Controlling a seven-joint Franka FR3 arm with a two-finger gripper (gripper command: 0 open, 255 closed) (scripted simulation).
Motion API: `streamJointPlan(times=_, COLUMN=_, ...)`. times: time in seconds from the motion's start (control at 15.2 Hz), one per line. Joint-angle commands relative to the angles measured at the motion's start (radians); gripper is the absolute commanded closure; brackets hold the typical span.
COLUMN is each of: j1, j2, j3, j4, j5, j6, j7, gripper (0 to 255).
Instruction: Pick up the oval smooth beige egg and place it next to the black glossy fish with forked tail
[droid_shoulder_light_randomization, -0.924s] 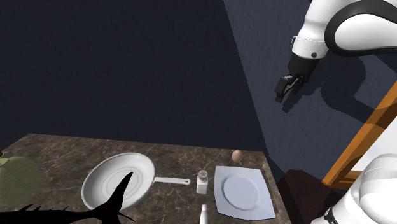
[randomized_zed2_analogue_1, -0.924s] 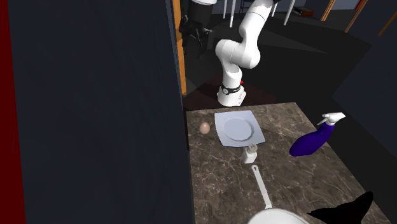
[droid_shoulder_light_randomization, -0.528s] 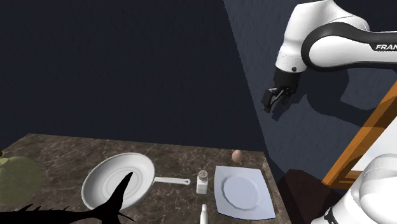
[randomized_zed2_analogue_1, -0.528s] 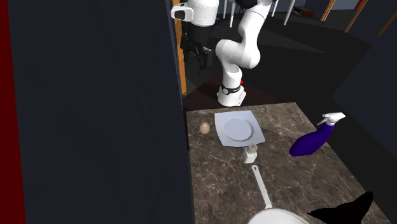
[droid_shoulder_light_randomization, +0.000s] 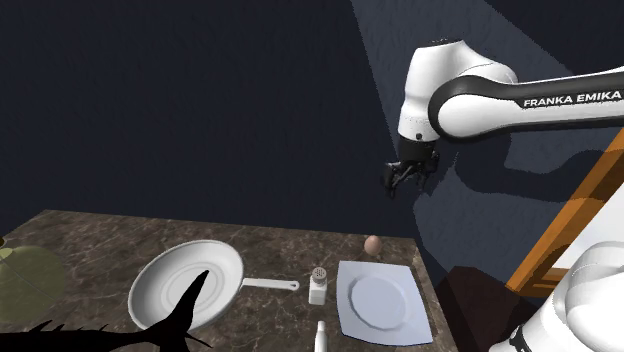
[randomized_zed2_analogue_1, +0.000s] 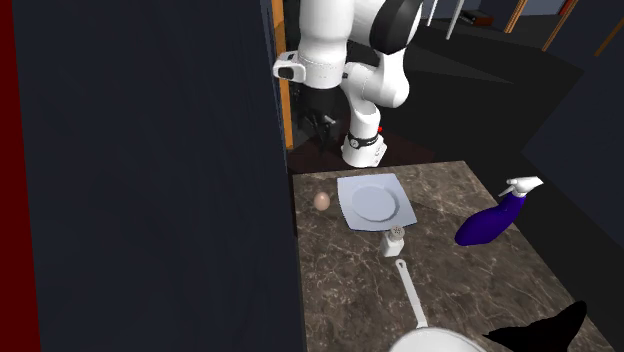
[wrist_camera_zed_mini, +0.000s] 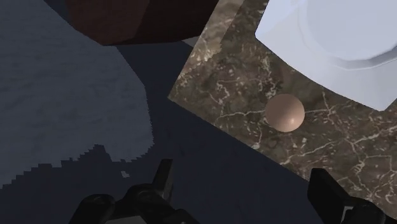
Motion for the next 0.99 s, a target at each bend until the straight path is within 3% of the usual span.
streamJointPlan(times=0.0, j1=0.010, j2=0.107, j3=0.009, j4=-0.019, j5=0.014, j6=0.046, j7=-0.014, gripper=0)
streamJointPlan(times=0.53, j1=0.047, j2=0.383, j3=0.045, j4=0.015, j5=0.052, j6=0.179, j7=0.121, gripper=0)
streamJointPlan(times=0.92, j1=0.053, j2=0.407, j3=0.041, j4=-0.033, j5=0.047, j6=0.251, j7=0.126, gripper=0)
